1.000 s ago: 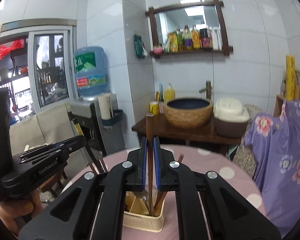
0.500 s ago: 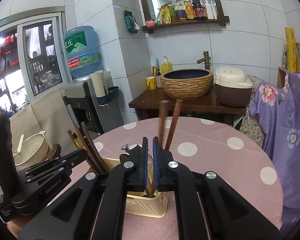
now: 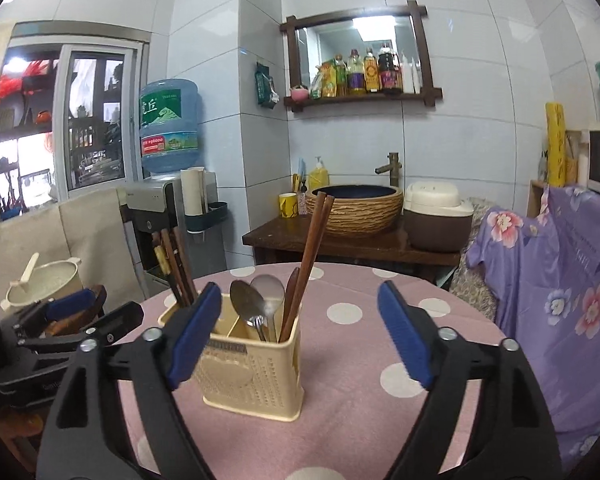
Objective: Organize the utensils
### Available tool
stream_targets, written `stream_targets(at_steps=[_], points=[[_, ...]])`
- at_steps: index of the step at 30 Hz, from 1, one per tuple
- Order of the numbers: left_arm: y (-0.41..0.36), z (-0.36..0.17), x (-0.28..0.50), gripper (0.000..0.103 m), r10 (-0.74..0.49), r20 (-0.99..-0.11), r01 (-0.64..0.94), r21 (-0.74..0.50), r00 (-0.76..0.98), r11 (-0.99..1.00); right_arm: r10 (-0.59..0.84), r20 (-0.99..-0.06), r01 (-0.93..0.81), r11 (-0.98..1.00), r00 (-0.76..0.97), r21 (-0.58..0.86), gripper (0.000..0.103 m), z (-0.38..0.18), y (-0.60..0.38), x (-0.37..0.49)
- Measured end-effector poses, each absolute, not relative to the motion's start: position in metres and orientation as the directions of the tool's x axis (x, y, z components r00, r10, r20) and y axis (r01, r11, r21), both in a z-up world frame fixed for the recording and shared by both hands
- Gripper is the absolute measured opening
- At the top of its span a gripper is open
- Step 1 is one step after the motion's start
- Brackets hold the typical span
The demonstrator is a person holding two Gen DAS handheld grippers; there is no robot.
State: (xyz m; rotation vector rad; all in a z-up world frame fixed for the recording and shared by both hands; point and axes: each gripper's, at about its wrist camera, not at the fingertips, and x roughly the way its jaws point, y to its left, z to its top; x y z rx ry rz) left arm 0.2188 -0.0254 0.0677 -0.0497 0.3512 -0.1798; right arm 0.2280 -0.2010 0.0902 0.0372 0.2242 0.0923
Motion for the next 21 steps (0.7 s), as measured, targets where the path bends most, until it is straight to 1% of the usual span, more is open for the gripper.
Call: stream_targets(at_steps=[1,2,6,9,11,14,16,19,21], points=[[-0.023,0.064,0.212,0.098,-0.18,-0.333,0.163,-0.078,0.926,0.984,0.078,-0.211,-0.074,0.997,0.974,0.026,0.095,0.087,-0.199,0.218],[-0.021,0.06,0.206,0.098,-0.174,-0.331,0.158,-0.077,0.927,0.985,0.071,-0.201,-0.07,0.997,0.977,0.014,0.097,0.085,-0.2,0.21],[-0.005,0.041,0.173,0.098,-0.133,-0.328,0.119,-0.065,0.935,0.991,0.026,-0.163,-0.031,0.999,0.986,-0.029,0.097,0.063,-0.2,0.17],[0.008,0.025,0.143,0.098,-0.107,-0.306,0.092,-0.064,0.946,0.994,0.031,-0.191,-0.04,0.998,0.981,-0.047,0.097,0.035,-0.202,0.145],[0.016,0.012,0.124,0.098,-0.081,-0.31,0.059,-0.079,0.947,0.995,0.017,-0.22,-0.03,0.998,0.975,-0.055,0.097,0.015,-0.201,0.128],[0.023,-0.004,0.099,0.098,-0.061,-0.33,0.028,-0.104,0.942,0.994,0.003,-0.226,-0.021,0.997,0.974,-0.077,0.097,-0.007,-0.196,0.102],[0.027,-0.013,0.082,0.098,-0.053,-0.343,0.01,-0.126,0.938,0.992,-0.006,-0.252,-0.01,0.998,0.968,-0.064,0.097,-0.019,-0.194,0.086],[0.026,-0.017,0.055,0.098,-0.042,-0.319,-0.001,-0.134,0.947,0.991,0.027,-0.291,-0.038,0.999,0.956,-0.031,0.097,-0.032,-0.19,0.067],[0.023,-0.016,0.041,0.098,-0.048,-0.29,0.011,-0.126,0.956,0.992,0.037,-0.287,-0.052,0.997,0.957,-0.048,0.097,-0.037,-0.183,0.052]])
